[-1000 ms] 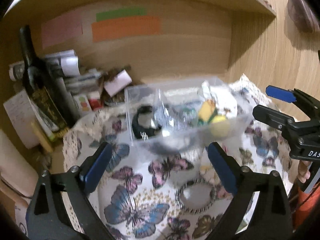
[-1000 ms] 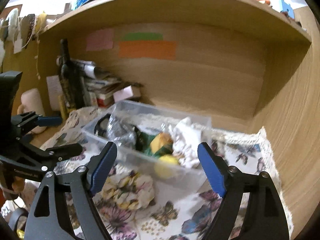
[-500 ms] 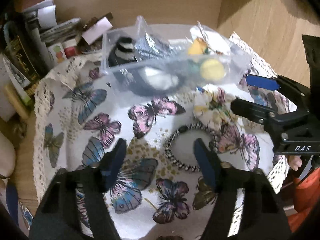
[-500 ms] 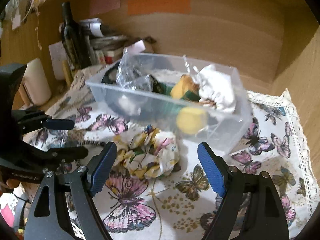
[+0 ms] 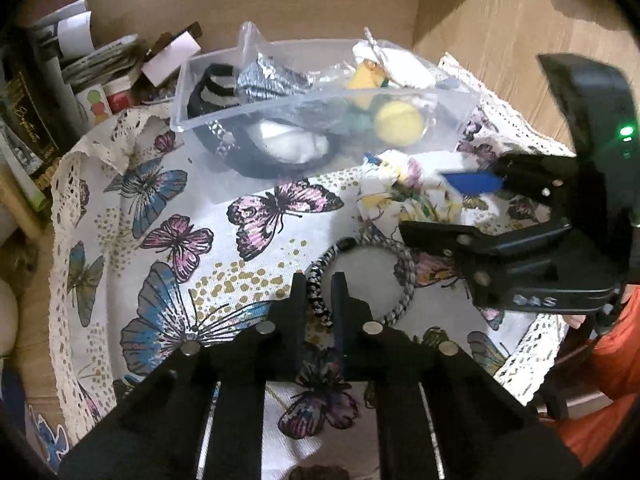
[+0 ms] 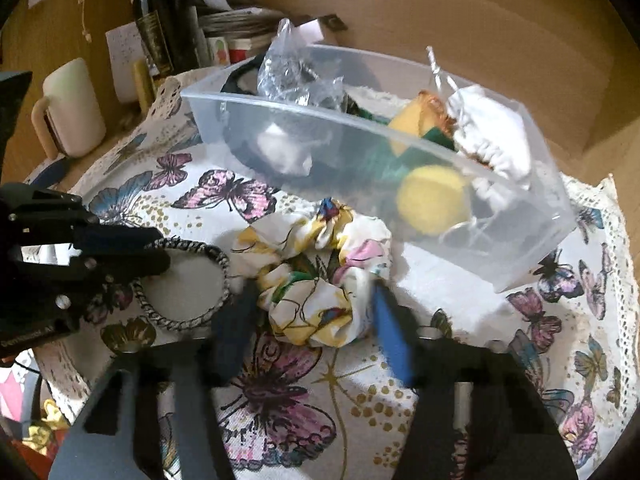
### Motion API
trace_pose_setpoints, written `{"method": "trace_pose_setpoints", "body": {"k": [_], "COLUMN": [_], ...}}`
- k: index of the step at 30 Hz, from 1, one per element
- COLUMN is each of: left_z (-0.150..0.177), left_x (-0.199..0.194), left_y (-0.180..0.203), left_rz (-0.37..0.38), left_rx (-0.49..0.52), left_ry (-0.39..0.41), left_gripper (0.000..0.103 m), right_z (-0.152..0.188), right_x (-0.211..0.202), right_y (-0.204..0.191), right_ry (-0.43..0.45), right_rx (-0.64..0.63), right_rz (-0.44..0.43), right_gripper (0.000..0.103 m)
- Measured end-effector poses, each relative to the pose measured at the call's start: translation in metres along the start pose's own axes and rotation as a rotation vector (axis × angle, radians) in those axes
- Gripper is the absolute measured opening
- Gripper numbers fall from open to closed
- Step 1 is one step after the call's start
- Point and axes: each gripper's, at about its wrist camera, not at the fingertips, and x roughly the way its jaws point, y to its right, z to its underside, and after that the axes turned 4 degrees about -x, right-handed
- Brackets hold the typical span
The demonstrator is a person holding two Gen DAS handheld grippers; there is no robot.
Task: Organize soft objects
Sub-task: 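Grasp the black-and-white hair tie with the left tool while the right tool grasps the floral scrunchie, then place the hair tie with the left tool into the box while the right tool releases the scrunchie there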
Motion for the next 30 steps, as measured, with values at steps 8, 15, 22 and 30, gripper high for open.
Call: {"method": "trace_pose_setpoints", "body": {"k": [8, 15, 22, 30], "left_z": [-0.004, -0.022, -0.047, -0.075], "left_x": [-0.024, -0.049, -0.068, -0.075], "left_y": [-0.001, -0.009, -0.009, -0.01], "left_rz": [-0.026, -0.048, -0.077, -0.114], "left_rx": [0.02, -0.008, -0.036, -0.058], "left_ry": [0.074, 0.161, 0.276, 0.358], "left_gripper": [0.007, 0.006, 0.007, 0.006], "right_z": [0.005, 0.0, -0.015, -0.042], "right_x": [-0.021, -0.051, -0.085, -0.102], "right_y": [0.008, 0.014, 0.023, 0.034], "right_ry": [0.086, 0.186, 0.301, 0.402], "right_rx": [0.046, 0.053, 0.066, 0.091], "right_rz": [0.016, 0.065, 0.097, 0.129], "right_gripper": [0.018, 0.018, 0.018, 0.018]}}
